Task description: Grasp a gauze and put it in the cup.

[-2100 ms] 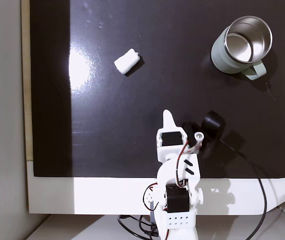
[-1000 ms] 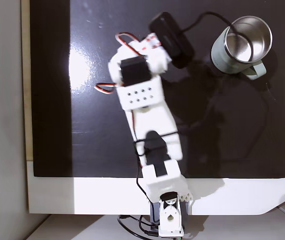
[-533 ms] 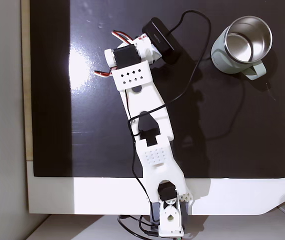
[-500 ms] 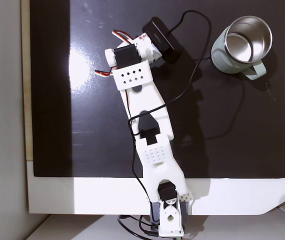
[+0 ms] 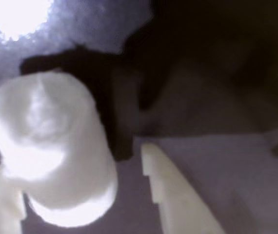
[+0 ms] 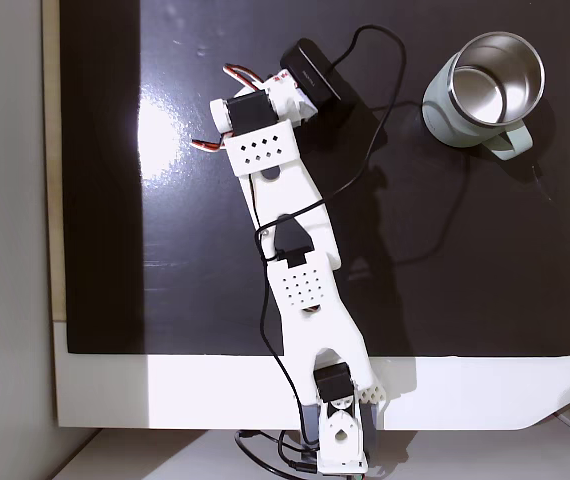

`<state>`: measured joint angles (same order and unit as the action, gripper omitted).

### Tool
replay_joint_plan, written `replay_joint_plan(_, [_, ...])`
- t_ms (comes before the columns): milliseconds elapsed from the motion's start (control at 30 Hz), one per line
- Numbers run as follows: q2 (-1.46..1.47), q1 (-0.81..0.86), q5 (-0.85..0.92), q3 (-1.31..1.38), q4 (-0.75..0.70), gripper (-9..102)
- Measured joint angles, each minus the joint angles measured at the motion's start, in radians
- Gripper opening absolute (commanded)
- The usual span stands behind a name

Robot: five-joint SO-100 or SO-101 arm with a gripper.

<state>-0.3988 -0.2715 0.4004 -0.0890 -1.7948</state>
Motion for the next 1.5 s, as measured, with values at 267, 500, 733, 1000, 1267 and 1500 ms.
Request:
replay_joint_plan(267, [0.043, -0.008, 0.000, 0.032, 0.000, 14])
replay_joint_plan(500, [0.044, -0.006, -0.026, 0.049, 0.000, 3])
replay_joint_plan(733, [0.038, -0.005, -0.054, 0.049, 0.000, 2])
replay_joint_plan(1000, [-0.222, 0.049, -0.066, -0.055, -0.002, 1])
replay_joint_plan(1267, [-0.566, 0.199, -0.072, -0.141, -0.005, 0])
replay_joint_plan(1500, [-0.663, 0.442, -0.071, -0.133, -0.005, 0])
